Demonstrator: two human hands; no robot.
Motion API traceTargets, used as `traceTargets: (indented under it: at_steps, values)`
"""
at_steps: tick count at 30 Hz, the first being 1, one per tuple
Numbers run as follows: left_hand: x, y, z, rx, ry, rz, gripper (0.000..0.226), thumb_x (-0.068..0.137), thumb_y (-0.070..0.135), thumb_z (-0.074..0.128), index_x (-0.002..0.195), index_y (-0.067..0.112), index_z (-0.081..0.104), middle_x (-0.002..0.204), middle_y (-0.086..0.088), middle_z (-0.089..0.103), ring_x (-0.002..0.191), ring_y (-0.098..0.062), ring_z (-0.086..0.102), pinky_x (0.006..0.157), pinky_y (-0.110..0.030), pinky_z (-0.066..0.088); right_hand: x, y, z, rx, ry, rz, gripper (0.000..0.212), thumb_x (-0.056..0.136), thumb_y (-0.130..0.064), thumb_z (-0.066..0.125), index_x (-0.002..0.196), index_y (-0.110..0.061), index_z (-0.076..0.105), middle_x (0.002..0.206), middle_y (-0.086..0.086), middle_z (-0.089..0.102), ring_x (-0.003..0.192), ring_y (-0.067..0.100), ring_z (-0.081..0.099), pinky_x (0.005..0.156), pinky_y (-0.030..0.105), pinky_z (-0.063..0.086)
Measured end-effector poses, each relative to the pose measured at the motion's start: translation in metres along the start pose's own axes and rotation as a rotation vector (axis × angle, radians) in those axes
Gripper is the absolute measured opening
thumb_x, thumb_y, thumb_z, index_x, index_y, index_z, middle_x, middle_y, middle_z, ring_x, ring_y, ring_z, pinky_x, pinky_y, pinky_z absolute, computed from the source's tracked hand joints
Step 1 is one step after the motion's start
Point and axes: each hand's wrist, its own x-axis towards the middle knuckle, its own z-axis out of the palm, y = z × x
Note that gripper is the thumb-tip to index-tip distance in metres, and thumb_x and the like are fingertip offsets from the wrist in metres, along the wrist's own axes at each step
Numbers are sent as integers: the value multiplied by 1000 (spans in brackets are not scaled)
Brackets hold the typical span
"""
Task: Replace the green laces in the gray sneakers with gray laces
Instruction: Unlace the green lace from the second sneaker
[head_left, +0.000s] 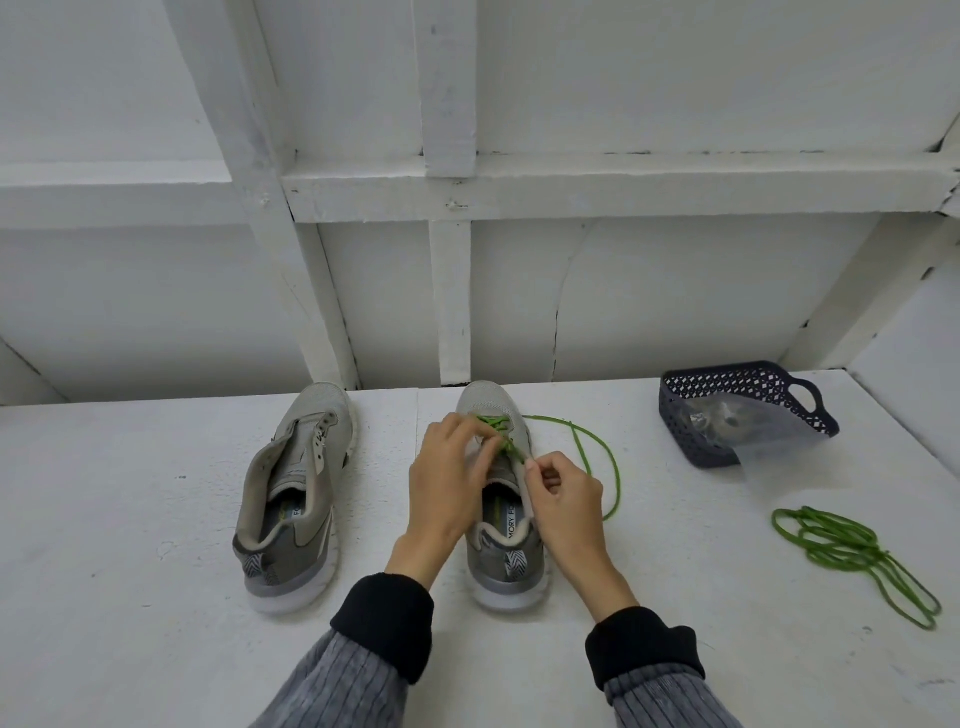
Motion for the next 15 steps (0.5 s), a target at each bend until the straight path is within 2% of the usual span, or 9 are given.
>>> traceTargets:
  at_steps: [2,3,5,7,9,11,13,15]
  values:
    - [-4,1,-2,-324,143,-303,7,93,20,65,87,23,63,92,13,66,93,-4,60,77,-20,50,-1,0,0,-4,7,-12,18,94,-16,60,77,-12,62,66,-4,61,63,-5,57,55,8,44]
    - [-6,0,-2,-408,185,-425,8,93,17,64,87,22,62,90,12,67,94,-6,63,76,-15,50,-1,0,1,-5,8,-15,18,94,-16,60,76,-13,61,65,-5,60,62,-6,56,55,8,43]
    - [-8,-2,-4,-428,144,-510,9,93,12,63,93,21,62,96,11,66,100,-11,63,73,-7,46,-1,1,1,-8,15,-22,18,94,-16,60,75,-14,61,64,-6,59,62,-6,56,55,8,43]
    - [-9,-2,-9,-323,39,-335,23,91,9,61,102,29,61,106,16,63,107,-7,57,83,-10,43,-1,2,2,-12,17,-27,18,94,-17,60,76,-14,62,65,-5,60,63,-4,57,56,10,45]
    - [-4,-2,-12,-137,-61,-21,33,86,12,56,109,35,63,112,21,60,110,-3,48,93,-14,37,0,4,3,-11,17,-36,17,94,-18,60,78,-14,63,67,-5,61,66,-2,58,57,11,46]
    - [4,-5,-13,109,-131,234,28,85,24,57,108,31,69,114,20,61,111,-7,44,94,-22,35,0,6,4,4,19,-38,16,94,-18,60,79,-13,63,68,-4,62,68,1,59,57,12,47]
    - [10,-9,-11,259,-170,342,16,86,32,65,100,30,73,112,17,64,111,-12,45,93,-31,36,0,8,5,15,24,-40,16,94,-18,61,79,-13,63,68,-2,63,65,5,59,55,13,47]
    - [12,-14,-8,301,-194,352,8,88,32,69,93,28,75,108,15,66,110,-14,45,93,-34,37,1,10,5,14,30,-40,16,93,-17,61,78,-13,63,67,0,63,63,6,58,54,13,46]
